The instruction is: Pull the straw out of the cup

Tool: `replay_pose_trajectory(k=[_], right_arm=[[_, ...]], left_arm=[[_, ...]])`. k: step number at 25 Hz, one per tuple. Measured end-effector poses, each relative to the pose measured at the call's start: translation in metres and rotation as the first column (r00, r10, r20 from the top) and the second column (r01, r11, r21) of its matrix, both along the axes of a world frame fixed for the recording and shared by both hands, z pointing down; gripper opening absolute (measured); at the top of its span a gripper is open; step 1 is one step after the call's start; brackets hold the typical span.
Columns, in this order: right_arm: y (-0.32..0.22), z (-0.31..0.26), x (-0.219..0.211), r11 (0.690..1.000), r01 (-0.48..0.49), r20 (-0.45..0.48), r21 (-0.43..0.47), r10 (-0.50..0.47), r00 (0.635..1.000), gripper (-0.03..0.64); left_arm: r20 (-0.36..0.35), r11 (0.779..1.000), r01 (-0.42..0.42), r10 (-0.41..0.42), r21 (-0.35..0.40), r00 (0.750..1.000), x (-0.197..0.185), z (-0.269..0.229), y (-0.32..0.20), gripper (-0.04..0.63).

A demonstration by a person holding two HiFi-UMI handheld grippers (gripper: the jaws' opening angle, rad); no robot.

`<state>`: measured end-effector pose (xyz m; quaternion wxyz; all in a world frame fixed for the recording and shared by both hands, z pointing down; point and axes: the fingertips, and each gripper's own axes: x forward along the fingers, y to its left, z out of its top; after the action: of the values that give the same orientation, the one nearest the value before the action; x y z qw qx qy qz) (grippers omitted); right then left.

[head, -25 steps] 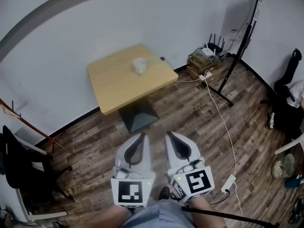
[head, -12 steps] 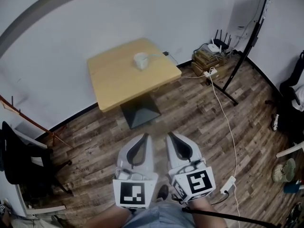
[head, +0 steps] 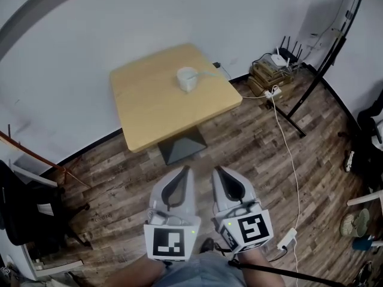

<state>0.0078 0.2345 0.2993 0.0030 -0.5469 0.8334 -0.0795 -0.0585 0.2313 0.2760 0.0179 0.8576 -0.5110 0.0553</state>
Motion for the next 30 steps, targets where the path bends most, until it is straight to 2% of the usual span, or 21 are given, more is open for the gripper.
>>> replay_pose_trajectory(k=[9, 16, 21, 30], right_arm=[[-0.077, -0.027, -0.024, 0.998, -0.006, -0.039, 0.059, 0.008, 0.999, 0.006], [-0.108, -0.039, -0.030, 0.996, -0.030, -0.080, 0.081, 0.037, 0.996, 0.007], [-0.120, -0.038, -0.026, 0.995, -0.043, -0.096, 0.094, 0.052, 0.994, 0.006], [-0.166, -0.017, 0.006, 0.998, -0.044, -0.062, 0.033, 0.046, 0.997, 0.007]], left_arm=[[-0.053, 0.998, -0.024, 0.027, 0.065, 0.998, -0.022, -0.023, -0.077, 0.018], [-0.100, 0.994, -0.040, 0.051, 0.102, 0.994, -0.029, -0.035, -0.112, 0.018], [-0.106, 0.996, -0.052, 0.059, 0.072, 0.993, -0.027, -0.024, -0.122, 0.018], [-0.064, 0.999, -0.039, 0.039, -0.010, 0.997, 0.001, 0.004, -0.167, 0.018]])
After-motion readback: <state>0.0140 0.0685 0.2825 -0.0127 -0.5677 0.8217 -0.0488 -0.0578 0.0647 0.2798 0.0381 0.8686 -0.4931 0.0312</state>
